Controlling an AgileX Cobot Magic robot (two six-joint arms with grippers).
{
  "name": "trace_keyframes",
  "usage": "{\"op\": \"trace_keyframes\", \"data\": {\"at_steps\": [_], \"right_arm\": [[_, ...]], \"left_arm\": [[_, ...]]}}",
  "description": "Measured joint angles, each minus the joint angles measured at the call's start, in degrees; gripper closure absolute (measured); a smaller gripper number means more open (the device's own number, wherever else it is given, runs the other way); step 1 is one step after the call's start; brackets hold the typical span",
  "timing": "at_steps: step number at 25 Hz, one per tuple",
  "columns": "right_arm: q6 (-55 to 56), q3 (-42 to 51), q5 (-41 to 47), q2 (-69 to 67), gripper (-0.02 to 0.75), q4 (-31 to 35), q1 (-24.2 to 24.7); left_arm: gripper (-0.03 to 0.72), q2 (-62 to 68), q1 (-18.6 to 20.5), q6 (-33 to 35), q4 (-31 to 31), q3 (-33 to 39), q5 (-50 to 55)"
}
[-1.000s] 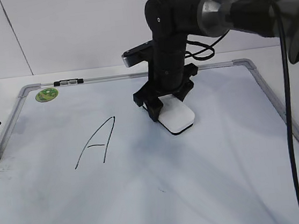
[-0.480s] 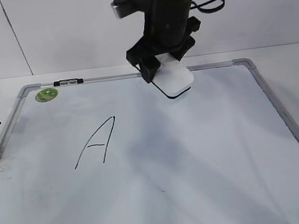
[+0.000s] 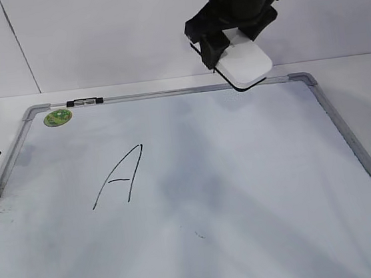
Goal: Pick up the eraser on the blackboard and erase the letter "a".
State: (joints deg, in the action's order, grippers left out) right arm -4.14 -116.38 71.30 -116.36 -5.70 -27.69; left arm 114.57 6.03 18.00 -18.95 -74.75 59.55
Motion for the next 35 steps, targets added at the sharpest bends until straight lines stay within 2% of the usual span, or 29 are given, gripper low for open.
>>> {"op": "trace_keyframes", "data": {"at_steps": [12, 17, 23, 30, 35], "right_arm": [[1.67, 14.49, 0.04, 6.03, 0.216, -2.18, 4.47], [2.69, 25.45, -0.34, 10.59, 0.216, -2.74, 8.13], [4.46, 34.80, -5.80, 12.78, 0.216, -2.53, 14.40], [5.16, 39.82, -12.01, 12.78, 0.216, 0.68, 20.44], [5.25, 39.87, -15.80, 12.78, 0.216, 3.04, 21.35]], "left_arm": [[0.617, 0.00, 0.00, 0.00, 0.00, 0.00, 0.00], [0.617, 0.00, 0.00, 0.00, 0.00, 0.00, 0.00], [0.617, 0.00, 0.00, 0.00, 0.00, 0.00, 0.00], [0.617, 0.00, 0.00, 0.00, 0.00, 0.00, 0.00], [0.617, 0.00, 0.00, 0.00, 0.00, 0.00, 0.00]]}}
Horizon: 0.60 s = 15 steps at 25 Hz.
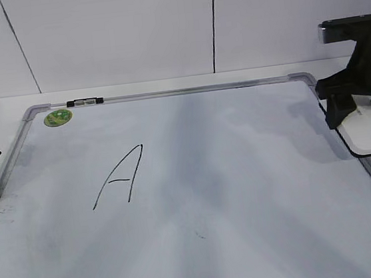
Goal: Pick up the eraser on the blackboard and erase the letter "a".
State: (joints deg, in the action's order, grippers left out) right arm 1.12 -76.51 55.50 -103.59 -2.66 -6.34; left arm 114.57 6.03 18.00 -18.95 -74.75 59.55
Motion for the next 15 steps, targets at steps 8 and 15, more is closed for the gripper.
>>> {"op": "trace_keyframes", "data": {"at_steps": [8, 15], "right_arm": [[0.04, 0.00, -2.15, -3.15, 0.216, 1.61, 0.00], [0.04, 0.00, -4.94, -5.97, 0.216, 2.66, 0.00]], "left_arm": [[0.617, 0.00, 0.00, 0.00, 0.00, 0.00, 0.08], [0.617, 0.00, 0.00, 0.00, 0.00, 0.00, 0.08]]}}
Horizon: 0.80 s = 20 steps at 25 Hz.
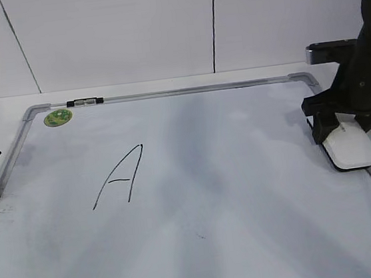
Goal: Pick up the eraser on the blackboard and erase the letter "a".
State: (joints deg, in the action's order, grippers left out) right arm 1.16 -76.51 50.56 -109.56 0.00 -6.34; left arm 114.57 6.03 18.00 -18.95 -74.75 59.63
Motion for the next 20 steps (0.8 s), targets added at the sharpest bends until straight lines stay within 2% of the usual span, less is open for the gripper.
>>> {"op": "trace_keyframes", "data": {"at_steps": [20], "right_arm": [[0.09, 0.00, -4.70, -1.01, 0.216, 2.08, 0.00]], "left_arm": [[0.617, 0.00, 0.00, 0.00, 0.00, 0.00, 0.00]]}}
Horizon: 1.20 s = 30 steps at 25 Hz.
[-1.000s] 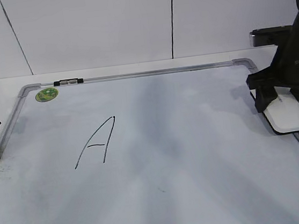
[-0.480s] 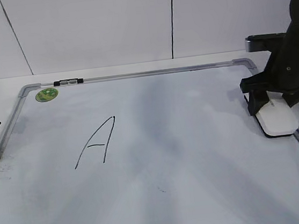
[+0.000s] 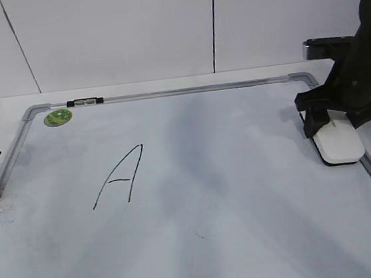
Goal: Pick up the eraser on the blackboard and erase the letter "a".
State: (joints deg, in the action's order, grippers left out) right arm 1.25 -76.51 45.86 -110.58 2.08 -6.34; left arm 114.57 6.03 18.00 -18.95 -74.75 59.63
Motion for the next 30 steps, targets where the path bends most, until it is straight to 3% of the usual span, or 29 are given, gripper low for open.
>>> {"op": "trace_keyframes", "data": {"at_steps": [15, 24, 30], "right_arm": [[0.00, 0.00, 0.87, 0.00, 0.190, 0.00, 0.00], [0.00, 0.00, 1.24, 0.00, 0.118, -0.24, 0.00], [0.00, -6.78, 8.73, 0.00, 0.140, -0.60, 0.00]], "left_arm": [[0.617, 0.00, 0.00, 0.00, 0.00, 0.00, 0.00], [0.617, 0.00, 0.00, 0.00, 0.00, 0.00, 0.00], [0.617, 0.00, 0.00, 0.00, -0.10, 0.00, 0.00]]}}
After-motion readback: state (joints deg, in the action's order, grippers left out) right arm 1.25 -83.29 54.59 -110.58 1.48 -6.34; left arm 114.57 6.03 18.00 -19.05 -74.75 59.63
